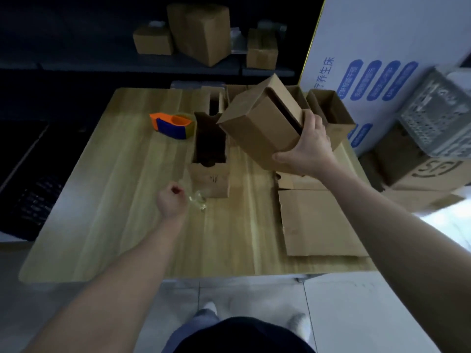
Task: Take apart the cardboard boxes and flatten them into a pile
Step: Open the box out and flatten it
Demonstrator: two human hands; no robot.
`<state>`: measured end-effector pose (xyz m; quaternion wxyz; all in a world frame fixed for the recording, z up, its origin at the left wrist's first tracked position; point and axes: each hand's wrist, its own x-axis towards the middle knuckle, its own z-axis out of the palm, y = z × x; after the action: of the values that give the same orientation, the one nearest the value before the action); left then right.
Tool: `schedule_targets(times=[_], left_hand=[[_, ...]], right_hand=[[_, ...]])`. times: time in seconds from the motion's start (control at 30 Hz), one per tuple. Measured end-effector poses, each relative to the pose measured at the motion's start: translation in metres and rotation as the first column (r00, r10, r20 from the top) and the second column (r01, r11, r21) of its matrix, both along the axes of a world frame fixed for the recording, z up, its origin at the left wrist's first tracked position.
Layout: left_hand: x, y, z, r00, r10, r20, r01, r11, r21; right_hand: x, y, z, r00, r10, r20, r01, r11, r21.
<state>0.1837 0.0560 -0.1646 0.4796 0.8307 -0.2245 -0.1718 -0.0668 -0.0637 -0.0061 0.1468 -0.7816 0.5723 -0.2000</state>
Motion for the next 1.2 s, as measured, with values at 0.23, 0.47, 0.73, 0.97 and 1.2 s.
schedule_targets(times=[0.23, 0.47, 0.73, 0.97, 1.2], left_hand=[[-0.006, 0.009, -0.023, 0.876, -0.467, -0.117, 0.481, 0.842, 0.245], [0.000, -0.001, -0.040, 0.591, -0.803, -0.074, 0.615, 0.390, 0.686], [-0.012, 0.005, -0.044, 0.391, -0.910, -0.139, 0.597, 0.136, 0.791], [0.010, 0.015, -0.037, 0.455, -0.890, -0.028, 0.643, 0.306, 0.702], [-0.007, 0.005, -0.009, 0.409, -0.910, -0.067, 0.640, 0.233, 0.732]], right_hand=[[0.007, 0.034, -0.014, 0.987, -0.162, 0.014, 0.161, 0.984, 0.076], [0.016, 0.045, -0.017, 0.973, -0.229, 0.013, 0.226, 0.968, 0.112], [0.015, 0.051, -0.020, 0.964, -0.256, 0.075, 0.245, 0.960, 0.135], [0.016, 0.049, -0.017, 0.969, -0.235, 0.079, 0.225, 0.967, 0.121], [0.019, 0.042, -0.019, 0.968, -0.242, 0.074, 0.229, 0.963, 0.145]])
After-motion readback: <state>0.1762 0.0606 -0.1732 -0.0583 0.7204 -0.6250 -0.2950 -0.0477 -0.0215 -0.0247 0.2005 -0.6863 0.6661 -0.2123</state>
